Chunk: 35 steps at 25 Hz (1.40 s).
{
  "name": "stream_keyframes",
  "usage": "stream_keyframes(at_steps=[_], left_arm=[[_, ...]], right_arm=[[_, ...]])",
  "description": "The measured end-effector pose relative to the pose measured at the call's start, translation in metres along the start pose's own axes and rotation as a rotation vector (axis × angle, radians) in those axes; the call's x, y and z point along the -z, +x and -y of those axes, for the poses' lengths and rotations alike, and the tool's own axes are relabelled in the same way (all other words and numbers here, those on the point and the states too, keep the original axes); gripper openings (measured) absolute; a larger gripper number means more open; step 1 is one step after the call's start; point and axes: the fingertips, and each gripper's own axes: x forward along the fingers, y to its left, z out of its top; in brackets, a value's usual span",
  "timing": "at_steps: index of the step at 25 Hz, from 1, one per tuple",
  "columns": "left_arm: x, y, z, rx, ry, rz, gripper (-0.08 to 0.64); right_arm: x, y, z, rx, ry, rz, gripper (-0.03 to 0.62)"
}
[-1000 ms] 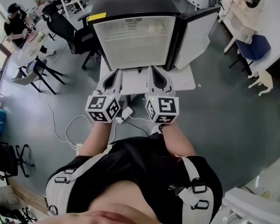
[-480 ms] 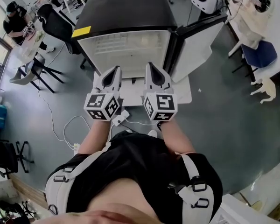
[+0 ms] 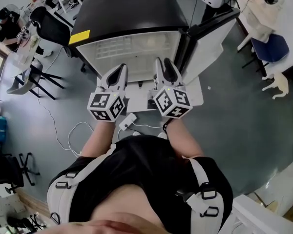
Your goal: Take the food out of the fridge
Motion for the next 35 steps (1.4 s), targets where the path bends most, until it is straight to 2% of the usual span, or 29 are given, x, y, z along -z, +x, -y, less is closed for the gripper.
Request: stream_keyframes(at_steps=[3, 5, 11, 18, 26, 32, 35], left_arm=[[0.001, 0.001, -0.007, -0.004, -0.008, 0.003, 0.002], [0.001, 0.001, -0.012, -0.006, -0.010, 0.001, 0.002], [0.007, -0.002, -0.030, -0.034, -0.017, -0.011, 0.002], [0.009, -0.013, -0.042, -0.066, -0.010, -0.023, 0.002], [0.012, -0.023, -0.062, -0.104, -0.010, -0.035, 0.002], [0.014, -0.024, -0.064, -0.102, -0.007, -0.046, 0.002], [0.016, -0.024, -0.063, -0.097, -0.009, -0.051, 0.002]], right_arm=[[0.021, 0.013, 0.016, 0.004, 0.327, -0.056, 0.143], [0.033, 0.022, 0.026, -0.012, 0.490, -0.069, 0.143], [0.072, 0.056, 0.049, 0.022, 0.678, -0.121, 0.146], [0.107, 0.090, 0.067, 0.095, 0.856, -0.133, 0.243], [0.120, 0.120, 0.070, 0.144, 0.921, -0.130, 0.244], [0.126, 0.129, 0.072, 0.173, 0.983, -0.129, 0.244], [0.125, 0.125, 0.074, 0.169, 0.985, -0.137, 0.244]])
